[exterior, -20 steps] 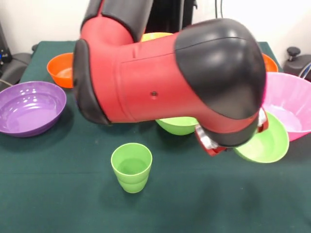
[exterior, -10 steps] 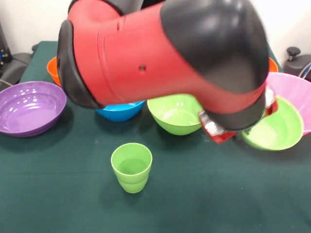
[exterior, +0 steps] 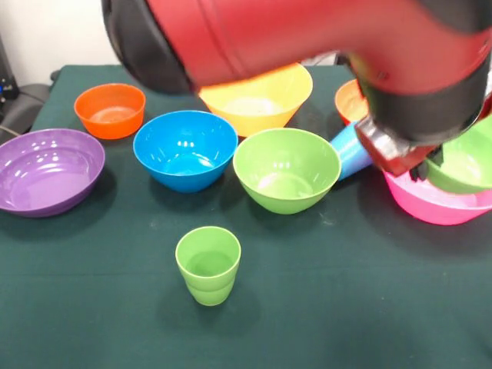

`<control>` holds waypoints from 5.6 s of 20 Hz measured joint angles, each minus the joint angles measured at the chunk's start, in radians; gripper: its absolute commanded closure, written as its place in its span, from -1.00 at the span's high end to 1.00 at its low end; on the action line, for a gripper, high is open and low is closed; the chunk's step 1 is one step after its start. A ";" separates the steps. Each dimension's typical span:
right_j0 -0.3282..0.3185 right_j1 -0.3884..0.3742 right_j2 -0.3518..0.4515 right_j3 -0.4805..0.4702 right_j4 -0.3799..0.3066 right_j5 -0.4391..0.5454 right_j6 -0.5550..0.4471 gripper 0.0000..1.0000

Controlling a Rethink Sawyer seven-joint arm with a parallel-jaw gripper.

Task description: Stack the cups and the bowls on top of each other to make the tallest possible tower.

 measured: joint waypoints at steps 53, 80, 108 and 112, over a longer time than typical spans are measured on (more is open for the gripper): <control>-0.158 0.090 0.760 -0.161 -0.988 0.018 -0.560 -1.00; -0.191 0.095 0.986 -0.162 -1.206 0.136 -0.589 -1.00; -0.324 0.089 1.287 -0.163 -1.616 0.136 -0.859 -1.00; -0.351 0.089 1.300 -0.164 -1.619 0.136 -0.868 -1.00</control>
